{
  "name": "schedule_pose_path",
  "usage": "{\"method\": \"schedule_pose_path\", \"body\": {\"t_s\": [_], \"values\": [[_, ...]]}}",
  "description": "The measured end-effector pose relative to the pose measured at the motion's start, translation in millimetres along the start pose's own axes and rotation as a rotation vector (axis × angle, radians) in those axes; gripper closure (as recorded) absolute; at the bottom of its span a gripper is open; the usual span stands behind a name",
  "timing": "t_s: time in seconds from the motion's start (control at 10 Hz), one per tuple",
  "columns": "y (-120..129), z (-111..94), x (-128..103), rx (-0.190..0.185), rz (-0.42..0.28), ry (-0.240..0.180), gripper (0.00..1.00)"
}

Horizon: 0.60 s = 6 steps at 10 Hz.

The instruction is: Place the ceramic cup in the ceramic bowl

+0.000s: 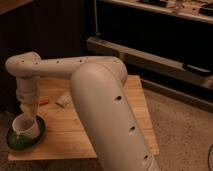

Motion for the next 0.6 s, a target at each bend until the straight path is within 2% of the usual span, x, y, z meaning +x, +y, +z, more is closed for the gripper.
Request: {"method": "schedule_pose_path", "body": {"t_s": [0.6], "values": [[2, 9, -30, -0.023, -0.047, 0.003, 1.00]]}}
